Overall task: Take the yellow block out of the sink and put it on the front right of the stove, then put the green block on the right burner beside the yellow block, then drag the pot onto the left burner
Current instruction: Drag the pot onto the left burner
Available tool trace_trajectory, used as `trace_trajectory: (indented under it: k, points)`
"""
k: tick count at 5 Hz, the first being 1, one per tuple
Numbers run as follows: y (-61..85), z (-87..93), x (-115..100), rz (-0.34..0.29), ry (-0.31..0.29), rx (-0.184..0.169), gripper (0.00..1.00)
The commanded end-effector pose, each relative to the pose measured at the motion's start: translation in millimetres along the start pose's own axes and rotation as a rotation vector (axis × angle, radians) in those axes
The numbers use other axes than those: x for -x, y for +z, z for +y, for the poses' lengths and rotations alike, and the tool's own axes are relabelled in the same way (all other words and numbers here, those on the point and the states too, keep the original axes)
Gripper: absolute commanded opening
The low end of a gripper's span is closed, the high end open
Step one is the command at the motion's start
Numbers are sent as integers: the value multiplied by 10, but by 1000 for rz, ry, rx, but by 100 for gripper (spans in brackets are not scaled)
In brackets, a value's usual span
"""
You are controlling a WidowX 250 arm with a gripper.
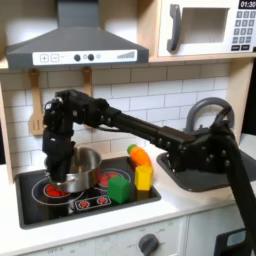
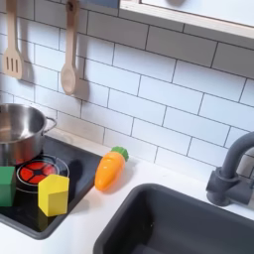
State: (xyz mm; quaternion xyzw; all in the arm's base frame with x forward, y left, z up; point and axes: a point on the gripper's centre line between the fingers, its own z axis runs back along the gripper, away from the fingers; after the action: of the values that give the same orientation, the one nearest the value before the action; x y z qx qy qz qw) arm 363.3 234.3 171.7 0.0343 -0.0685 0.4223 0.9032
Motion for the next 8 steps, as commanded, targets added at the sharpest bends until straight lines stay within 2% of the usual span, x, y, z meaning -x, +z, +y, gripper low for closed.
trace_trajectory:
  k: [1, 2, 3, 6, 7, 8]
  points:
    - [-1, 28, -47, -5, 5, -2, 0]
    - [16, 65, -63, 1, 17, -9, 0]
    - [8, 206, -98, 6, 55, -21, 0]
    - [13, 241, -71, 8, 52, -30, 0]
    - [-2, 237, -85, 15, 70, -45, 100]
    - [6, 261, -74, 19, 87, -48, 100]
